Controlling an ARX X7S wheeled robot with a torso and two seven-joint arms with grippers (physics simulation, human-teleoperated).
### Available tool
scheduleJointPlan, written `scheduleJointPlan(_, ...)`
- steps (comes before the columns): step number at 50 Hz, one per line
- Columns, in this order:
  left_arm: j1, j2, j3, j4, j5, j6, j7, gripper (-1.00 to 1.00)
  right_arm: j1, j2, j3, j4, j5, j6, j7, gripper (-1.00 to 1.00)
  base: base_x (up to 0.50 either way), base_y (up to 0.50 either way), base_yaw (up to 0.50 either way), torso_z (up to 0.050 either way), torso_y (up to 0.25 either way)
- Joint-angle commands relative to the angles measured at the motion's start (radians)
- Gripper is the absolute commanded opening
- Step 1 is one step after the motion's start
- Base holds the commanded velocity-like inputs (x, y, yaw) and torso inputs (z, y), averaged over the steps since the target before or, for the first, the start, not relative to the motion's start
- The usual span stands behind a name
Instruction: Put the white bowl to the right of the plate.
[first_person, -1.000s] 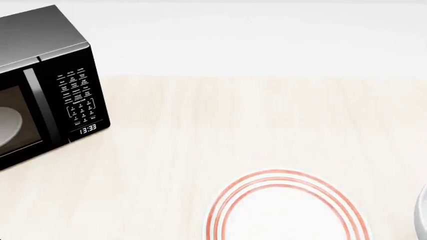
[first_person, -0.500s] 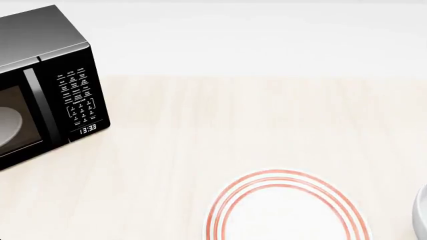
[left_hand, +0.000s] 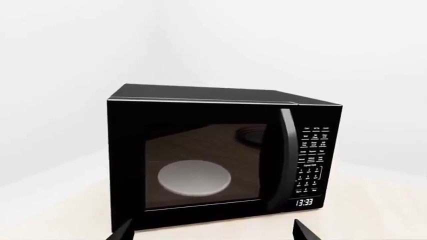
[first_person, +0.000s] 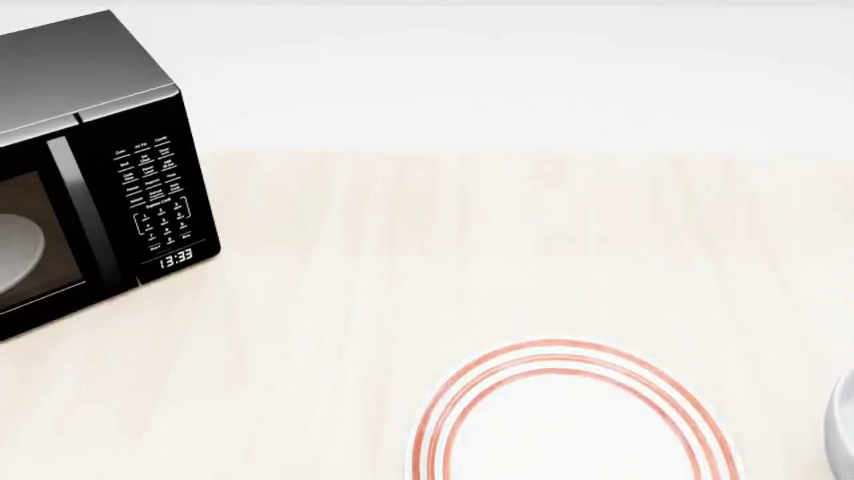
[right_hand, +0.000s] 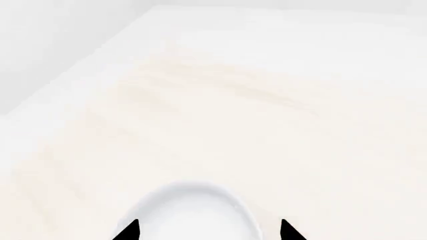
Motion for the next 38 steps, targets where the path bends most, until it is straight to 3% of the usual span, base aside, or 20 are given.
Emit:
scheduleJointPlan(1,0.020,0.000,0.009,0.016,0.003,0.018,0.006,1.00,0.071,0.042,0.031,-0.376,-0.282,-0.053,0.227,1.00,0.00,0.00,0.00,0.000,0.000)
scheduleJointPlan(12,0.074,-0.004,0.035,0.079,0.018,0.044,0.020,1.00,0.054,-0.087,-0.005,-0.610,-0.539,-0.033,0.401,1.00,0.00,0.00,0.00,0.000,0.000)
scheduleJointPlan(24,0.129,-0.003,0.094,0.134,0.060,0.078,0.042,1.00,-0.141,-0.283,-0.127,-0.697,-0.823,-0.105,0.463,1.00,0.00,0.00,0.00,0.000,0.000)
scheduleJointPlan(38,0.117,0.009,0.208,0.102,0.143,0.089,0.072,1.00,-0.316,-0.568,-0.276,-0.549,-1.034,-0.060,0.427,1.00,0.00,0.00,0.00,0.000,0.000)
